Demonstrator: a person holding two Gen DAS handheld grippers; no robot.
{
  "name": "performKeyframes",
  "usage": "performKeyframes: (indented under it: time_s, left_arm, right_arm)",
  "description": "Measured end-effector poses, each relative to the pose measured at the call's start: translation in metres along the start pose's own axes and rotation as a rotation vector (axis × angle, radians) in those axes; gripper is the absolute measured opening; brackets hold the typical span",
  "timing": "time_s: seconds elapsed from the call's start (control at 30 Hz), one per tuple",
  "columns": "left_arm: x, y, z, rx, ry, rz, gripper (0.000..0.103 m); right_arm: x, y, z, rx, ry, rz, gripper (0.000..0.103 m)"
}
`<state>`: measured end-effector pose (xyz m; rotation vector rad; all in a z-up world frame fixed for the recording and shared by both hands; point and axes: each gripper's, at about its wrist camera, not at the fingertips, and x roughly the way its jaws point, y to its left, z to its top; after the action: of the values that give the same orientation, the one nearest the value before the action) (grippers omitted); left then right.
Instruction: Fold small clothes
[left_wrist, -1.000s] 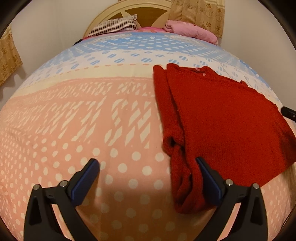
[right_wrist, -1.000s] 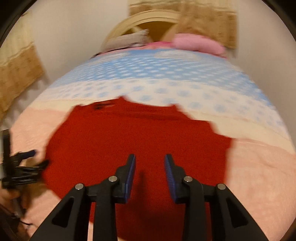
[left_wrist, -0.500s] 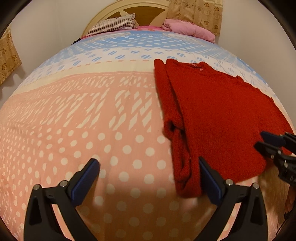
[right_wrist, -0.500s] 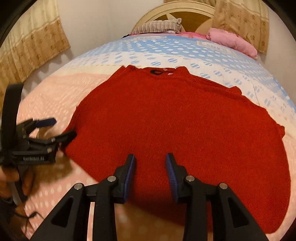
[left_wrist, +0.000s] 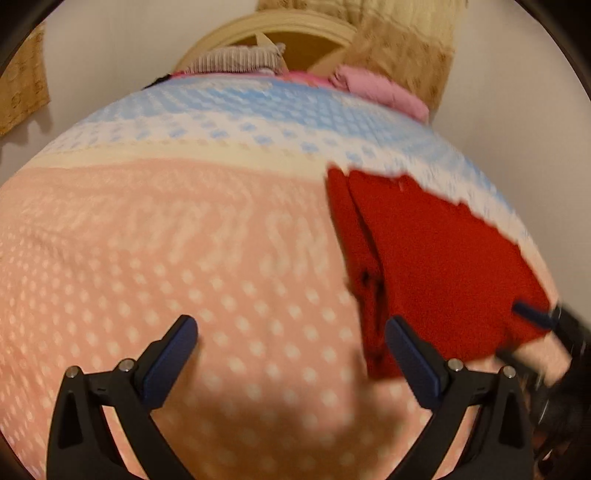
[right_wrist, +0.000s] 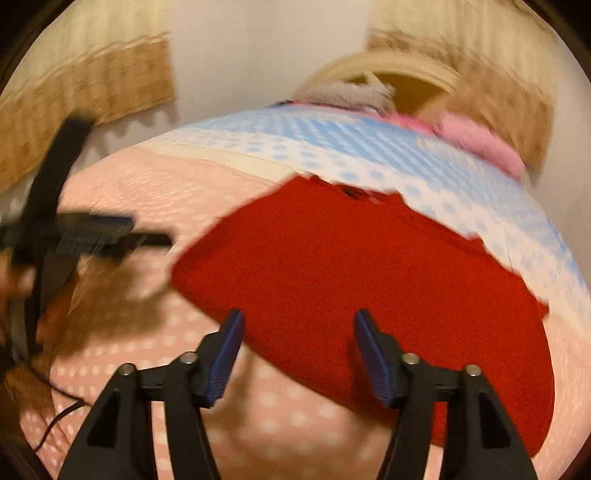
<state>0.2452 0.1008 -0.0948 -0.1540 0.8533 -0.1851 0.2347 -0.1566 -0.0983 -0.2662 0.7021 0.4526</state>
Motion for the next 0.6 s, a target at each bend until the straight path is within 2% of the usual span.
performKeyframes:
  time_s: [0.1,0.23,0.33,0.6]
  left_arm:
    - [0.006,0.009,0.023,-0.021,-0.023,-0.037,0.103]
    - [0.030,0.007,0.044,-0.041,0.014,-0.108,0.103]
    - [0.053,-0.009,0.053,-0.030,0.050,-0.140,0.103]
    - [0.087,-0.036,0.062,0.028,0.077,-0.131,0.103]
  right_arm:
    - [0.006,0.028,0.006,-0.080,-0.015,0.000,0.064]
    - [0.022,0.061,0.013,-0.171,-0.013,-0.021,0.064]
    - [0.031,0.076,0.014,-0.212,-0.010,-0.048,0.064]
    - [0.047,0.084,0.019,-0.221,0.002,-0.089,0.063]
